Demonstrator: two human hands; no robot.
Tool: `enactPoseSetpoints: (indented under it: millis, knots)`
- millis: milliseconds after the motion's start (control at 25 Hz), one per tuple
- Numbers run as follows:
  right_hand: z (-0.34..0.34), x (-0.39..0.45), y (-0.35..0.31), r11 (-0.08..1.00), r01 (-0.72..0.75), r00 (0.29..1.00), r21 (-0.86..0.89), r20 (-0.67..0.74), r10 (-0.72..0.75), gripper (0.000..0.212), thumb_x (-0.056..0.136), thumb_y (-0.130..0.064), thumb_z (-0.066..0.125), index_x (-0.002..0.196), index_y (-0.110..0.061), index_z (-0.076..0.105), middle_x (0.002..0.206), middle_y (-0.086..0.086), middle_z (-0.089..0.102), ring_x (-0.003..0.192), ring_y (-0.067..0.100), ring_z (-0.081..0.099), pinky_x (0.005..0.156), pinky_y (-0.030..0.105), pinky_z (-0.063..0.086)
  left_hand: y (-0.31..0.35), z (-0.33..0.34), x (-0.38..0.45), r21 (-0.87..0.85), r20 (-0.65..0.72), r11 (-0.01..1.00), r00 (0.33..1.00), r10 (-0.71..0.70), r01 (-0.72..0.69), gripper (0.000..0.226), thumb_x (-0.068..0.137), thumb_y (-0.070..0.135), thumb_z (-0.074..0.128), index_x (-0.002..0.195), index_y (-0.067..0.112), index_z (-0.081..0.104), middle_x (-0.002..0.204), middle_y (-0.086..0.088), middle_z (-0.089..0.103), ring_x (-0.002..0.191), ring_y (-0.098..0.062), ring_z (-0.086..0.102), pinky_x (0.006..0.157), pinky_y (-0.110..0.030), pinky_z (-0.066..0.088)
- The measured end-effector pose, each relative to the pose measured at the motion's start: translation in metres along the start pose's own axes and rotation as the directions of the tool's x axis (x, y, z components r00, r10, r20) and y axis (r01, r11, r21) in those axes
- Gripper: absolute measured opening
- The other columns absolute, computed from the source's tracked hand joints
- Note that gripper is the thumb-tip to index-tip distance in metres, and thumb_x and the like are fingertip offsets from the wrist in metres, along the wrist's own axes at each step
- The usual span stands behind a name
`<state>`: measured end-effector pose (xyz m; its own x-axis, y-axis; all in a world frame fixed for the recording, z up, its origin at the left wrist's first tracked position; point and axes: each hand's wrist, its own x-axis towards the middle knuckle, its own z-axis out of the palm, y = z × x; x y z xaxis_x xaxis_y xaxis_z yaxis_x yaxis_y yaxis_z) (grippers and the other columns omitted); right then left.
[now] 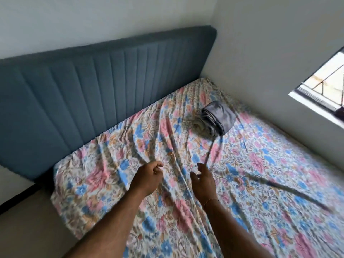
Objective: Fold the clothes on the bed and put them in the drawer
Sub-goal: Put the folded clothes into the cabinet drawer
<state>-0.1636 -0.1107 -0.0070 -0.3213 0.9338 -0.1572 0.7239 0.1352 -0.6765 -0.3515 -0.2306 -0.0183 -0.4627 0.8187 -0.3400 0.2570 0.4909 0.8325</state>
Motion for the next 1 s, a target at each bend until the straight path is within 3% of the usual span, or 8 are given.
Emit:
enactPoseSetpoints:
  millis: [120, 200, 320, 400, 520, 720, 840, 1000]
  knots:
    - [0.011, 0.035, -0.039, 0.995, -0.099, 0.995, -0.035, -0.033, 0.098, 0.057, 0.097, -0.029, 0.068, 0.148, -0.016, 0.046, 0.15, 0.011, 0.051, 0.127, 0.03, 0.058, 0.105, 0.042, 0.049, 0.017, -0.036, 0.044, -0.063, 0.111, 0.998, 0.994, -0.004, 0.011, 0.025, 0.104, 0.028, 0.055, 0.128, 0.029, 0.064, 0.103, -0.001, 0.07, 0.077, -0.032, 0.066, 0.068, -0.043, 0.054]
    - [0.01, 0.057, -0.055, 0.982, -0.063, 0.998, -0.177, -0.019, 0.06, 0.064, 0.096, -0.029, 0.069, 0.151, -0.018, 0.04, 0.152, 0.011, 0.046, 0.132, 0.032, 0.053, 0.108, 0.044, 0.047, 0.037, -0.045, 0.068, -0.102, 0.105, 0.995, 0.994, 0.033, -0.023, 0.025, 0.103, 0.026, 0.058, 0.127, 0.025, 0.065, 0.096, 0.003, 0.065, 0.073, -0.023, 0.062, 0.065, -0.035, 0.051]
    - [-0.001, 0.104, -0.058, 0.931, -0.01, 1.0, -0.365, -0.017, 0.004, 0.076, 0.092, -0.028, 0.072, 0.156, -0.017, 0.032, 0.154, 0.012, 0.041, 0.136, 0.036, 0.046, 0.11, 0.048, 0.046, 0.063, -0.035, 0.101, -0.159, 0.143, 0.987, 0.988, 0.06, -0.037, 0.028, 0.099, 0.024, 0.059, 0.126, 0.021, 0.067, 0.103, 0.002, 0.071, 0.087, -0.021, 0.07, 0.078, -0.037, 0.06]
    - [-0.007, 0.142, -0.037, 0.891, -0.007, 1.0, -0.453, -0.022, -0.003, 0.086, 0.089, -0.032, 0.076, 0.158, -0.017, 0.028, 0.157, 0.01, 0.037, 0.139, 0.036, 0.041, 0.108, 0.049, 0.046, 0.072, -0.016, 0.122, -0.149, 0.21, 0.988, 0.976, 0.062, -0.03, 0.03, 0.099, 0.024, 0.058, 0.129, 0.021, 0.064, 0.108, 0.0, 0.071, 0.087, -0.024, 0.071, 0.079, -0.039, 0.06]
    - [-0.02, 0.213, 0.016, 0.823, 0.0, 1.0, -0.568, -0.024, -0.016, 0.103, 0.08, -0.04, 0.082, 0.16, -0.018, 0.021, 0.164, 0.008, 0.027, 0.144, 0.035, 0.034, 0.108, 0.051, 0.047, 0.076, 0.019, 0.161, -0.055, 0.237, 0.997, 0.969, 0.067, -0.056, 0.033, 0.099, 0.026, 0.055, 0.132, 0.026, 0.059, 0.099, 0.004, 0.064, 0.069, -0.016, 0.058, 0.061, -0.027, 0.045]
    - [-0.011, 0.398, 0.113, 0.755, 0.024, 0.991, -0.656, -0.086, -0.107, 0.126, 0.066, -0.047, 0.089, 0.163, -0.019, 0.013, 0.169, 0.01, 0.015, 0.154, 0.034, 0.017, 0.12, 0.054, 0.029, 0.074, 0.12, 0.294, 0.031, 0.129, 0.999, 0.991, 0.015, -0.019, 0.034, 0.101, 0.03, 0.054, 0.134, 0.033, 0.061, 0.12, 0.005, 0.069, 0.1, -0.018, 0.067, 0.084, -0.03, 0.055]
    - [0.02, 0.501, 0.169, 0.681, 0.105, 0.976, -0.725, -0.058, -0.211, 0.143, 0.056, -0.066, 0.087, 0.164, -0.02, 0.006, 0.171, 0.012, 0.009, 0.156, 0.038, 0.008, 0.119, 0.066, 0.016, 0.065, 0.203, 0.386, 0.276, 0.171, 0.961, 0.985, -0.031, -0.017, 0.058, 0.099, 0.032, 0.059, 0.155, 0.029, 0.042, 0.141, -0.004, 0.062, 0.119, -0.024, 0.065, 0.096, -0.033, 0.053]
    - [0.042, 0.554, 0.209, 0.593, 0.185, 0.95, -0.784, -0.013, -0.313, 0.146, 0.053, -0.07, 0.083, 0.163, -0.019, 0.003, 0.169, 0.017, 0.016, 0.152, 0.044, 0.018, 0.111, 0.068, 0.03, 0.025, 0.278, 0.439, 0.719, 0.21, 0.695, 0.963, -0.167, -0.036, 0.075, 0.086, 0.032, 0.078, 0.149, 0.013, 0.043, 0.141, -0.013, 0.056, 0.131, -0.035, 0.052, 0.108, -0.051, 0.05]
